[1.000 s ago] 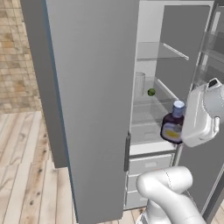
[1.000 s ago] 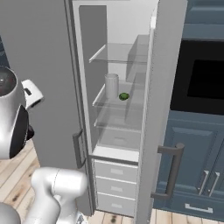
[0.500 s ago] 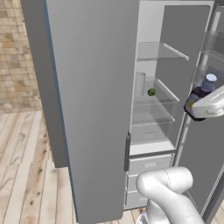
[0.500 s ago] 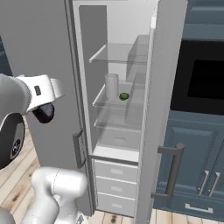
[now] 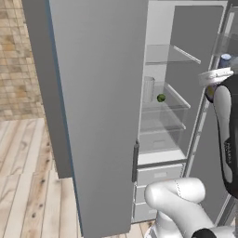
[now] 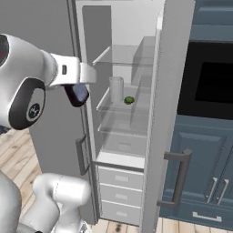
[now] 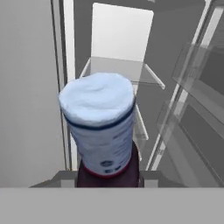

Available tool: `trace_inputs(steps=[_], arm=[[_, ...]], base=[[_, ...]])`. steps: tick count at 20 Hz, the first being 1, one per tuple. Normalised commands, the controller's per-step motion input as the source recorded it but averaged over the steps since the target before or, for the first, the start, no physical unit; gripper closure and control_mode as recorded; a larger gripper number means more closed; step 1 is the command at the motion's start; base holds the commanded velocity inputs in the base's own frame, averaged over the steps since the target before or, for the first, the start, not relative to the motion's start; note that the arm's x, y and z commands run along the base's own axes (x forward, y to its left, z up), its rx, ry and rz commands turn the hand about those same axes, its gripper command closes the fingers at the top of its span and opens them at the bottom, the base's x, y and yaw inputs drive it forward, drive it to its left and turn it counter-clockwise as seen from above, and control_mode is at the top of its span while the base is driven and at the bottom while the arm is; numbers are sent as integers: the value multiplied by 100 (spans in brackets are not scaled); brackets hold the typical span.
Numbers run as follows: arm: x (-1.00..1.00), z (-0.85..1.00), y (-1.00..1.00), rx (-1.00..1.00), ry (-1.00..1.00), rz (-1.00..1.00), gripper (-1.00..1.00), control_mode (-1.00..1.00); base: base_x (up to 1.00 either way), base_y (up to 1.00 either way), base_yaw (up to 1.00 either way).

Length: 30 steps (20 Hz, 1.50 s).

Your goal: Place the condiment bottle and mustard from the counter to the top shelf of the fridge. If the existing items in the fridge are on the top shelf, move them to other shelves.

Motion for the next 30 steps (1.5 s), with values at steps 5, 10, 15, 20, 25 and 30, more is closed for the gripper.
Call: trace_inputs(steps=[5,10,15,20,25,30], arm=[[87,-3,-40,10,0,-5,100,-100],[96,10,-4,12,0,0,100,-100],[100,5,0,3,0,0,100,-100],[84,0,-4,0,0,0,100,-100],[69,6,-29,5,0,0,100,-100],[68,8,-14,3,0,0,100,-100]], base=[[0,0,0],[0,0,0],[0,0,0],[0,0,0],[0,0,0],[0,0,0]])
